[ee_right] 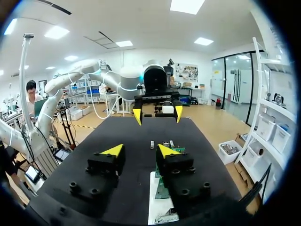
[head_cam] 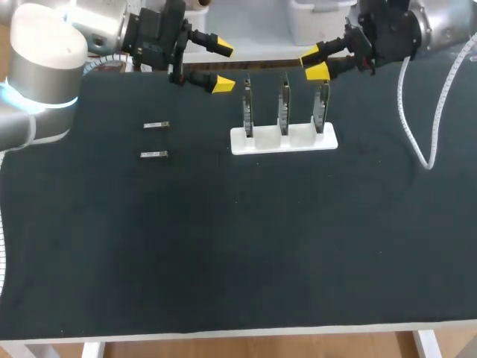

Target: Pick up the optical module with the left hand, and insert it into the network port with the right hand.

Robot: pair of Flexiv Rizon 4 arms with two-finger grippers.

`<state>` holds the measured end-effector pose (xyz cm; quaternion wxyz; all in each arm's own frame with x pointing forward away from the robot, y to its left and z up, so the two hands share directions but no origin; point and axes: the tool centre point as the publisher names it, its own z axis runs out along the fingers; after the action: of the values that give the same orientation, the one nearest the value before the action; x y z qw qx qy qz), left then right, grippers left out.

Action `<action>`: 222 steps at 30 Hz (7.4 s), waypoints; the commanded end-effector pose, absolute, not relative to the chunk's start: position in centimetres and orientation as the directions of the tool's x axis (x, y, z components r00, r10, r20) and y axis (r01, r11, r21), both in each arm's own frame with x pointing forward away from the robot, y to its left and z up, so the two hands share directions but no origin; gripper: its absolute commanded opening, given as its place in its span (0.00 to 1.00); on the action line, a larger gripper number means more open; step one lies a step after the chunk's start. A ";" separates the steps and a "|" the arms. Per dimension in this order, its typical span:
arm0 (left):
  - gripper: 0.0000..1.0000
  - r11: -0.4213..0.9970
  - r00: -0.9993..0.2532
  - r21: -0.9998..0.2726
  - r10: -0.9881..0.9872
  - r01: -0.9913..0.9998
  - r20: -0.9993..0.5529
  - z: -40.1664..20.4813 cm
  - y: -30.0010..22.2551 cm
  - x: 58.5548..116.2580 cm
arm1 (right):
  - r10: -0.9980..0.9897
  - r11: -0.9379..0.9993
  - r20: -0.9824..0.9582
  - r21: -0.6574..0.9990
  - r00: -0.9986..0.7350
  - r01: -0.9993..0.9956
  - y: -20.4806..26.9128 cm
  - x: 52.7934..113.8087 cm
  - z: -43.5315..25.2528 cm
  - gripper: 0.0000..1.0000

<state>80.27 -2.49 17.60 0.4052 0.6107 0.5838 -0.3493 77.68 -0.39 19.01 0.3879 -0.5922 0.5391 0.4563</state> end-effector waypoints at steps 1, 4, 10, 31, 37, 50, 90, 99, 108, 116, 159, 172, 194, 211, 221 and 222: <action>1.00 0.007 0.075 0.086 0.431 0.996 -0.899 17.6 -2.5 80.4 | -0.288 -0.037 -0.958 0.006 0.005 -0.999 -0.4 77.0 19.1 0.00; 1.00 0.007 0.075 0.086 0.431 0.996 -0.899 17.6 -2.5 80.4 | -0.288 -0.037 -0.958 0.006 0.005 -0.999 -0.4 77.0 19.1 1.00; 1.00 0.007 0.075 0.086 0.431 0.996 -0.899 17.6 -2.5 80.4 | -0.288 -0.037 -0.958 0.006 0.005 -0.999 -0.4 77.0 19.1 1.00; 1.00 0.007 0.075 0.086 0.431 0.996 -0.899 17.6 -2.5 80.4 | -0.386 -0.056 -0.920 -0.052 0.069 -0.997 -2.1 77.9 20.6 1.00; 1.00 0.007 0.075 0.086 0.431 0.996 -0.899 17.6 -2.5 80.4 | -0.413 -0.069 -0.909 -0.028 0.054 -0.997 -2.4 77.9 20.6 1.00; 1.00 0.007 0.075 0.086 0.431 0.996 -0.899 17.6 -2.5 80.4 | -0.455 -0.058 -0.890 0.001 0.026 -0.998 -3.5 77.8 19.8 1.00; 1.00 0.007 0.075 0.086 0.431 0.996 -0.899 17.6 -2.5 80.4 | -0.466 -0.073 -0.885 0.032 0.006 -0.997 -3.9 77.2 19.6 1.00; 1.00 0.049 0.060 0.113 0.612 0.992 -0.788 18.9 3.1 80.1 | -0.466 -0.073 -0.885 0.032 0.006 -0.997 -3.9 77.2 19.6 1.00; 1.00 0.097 -0.030 0.045 0.658 0.994 -0.752 16.9 8.2 77.5 | -0.466 -0.073 -0.885 0.032 0.006 -0.997 -3.9 77.2 19.6 1.00; 1.00 0.118 -0.117 -0.054 0.637 0.992 -0.762 12.2 9.9 74.7 | -0.466 -0.073 -0.885 0.032 0.006 -0.997 -3.9 77.2 19.6 1.00; 1.00 0.173 -0.234 -0.176 0.875 0.969 -0.425 6.3 14.1 75.3 | -0.466 -0.073 -0.885 0.032 0.006 -0.997 -3.9 77.2 19.6 1.00; 1.00 0.230 -0.260 -0.120 0.870 0.966 -0.419 5.9 16.2 75.7 | -0.466 -0.073 -0.885 0.032 0.006 -0.997 -3.9 77.2 19.6 1.00; 1.00 0.203 -0.228 -0.112 0.927 0.973 -0.298 7.2 16.3 76.6 | -0.466 -0.073 -0.885 0.032 0.006 -0.997 -3.9 77.2 19.6 1.00; 1.00 0.241 -0.282 -0.164 0.908 0.956 -0.308 3.6 16.6 75.9 | -0.466 -0.073 -0.885 0.032 0.006 -0.997 -3.9 77.2 19.6 1.00; 1.00 0.166 -0.209 -0.176 0.944 0.970 -0.257 2.5 15.8 76.5 | -0.466 -0.073 -0.885 0.032 0.006 -0.997 -3.9 77.2 19.6 1.00; 1.00 0.165 -0.210 -0.180 0.941 0.970 -0.266 2.3 15.8 76.6 | -0.466 -0.073 -0.885 0.032 0.006 -0.997 -3.9 77.2 19.6 1.00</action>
<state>75.41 16.08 2.69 0.0570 0.6259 0.7633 -0.1495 77.34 -3.93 19.59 0.3416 -0.6215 0.5878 0.3893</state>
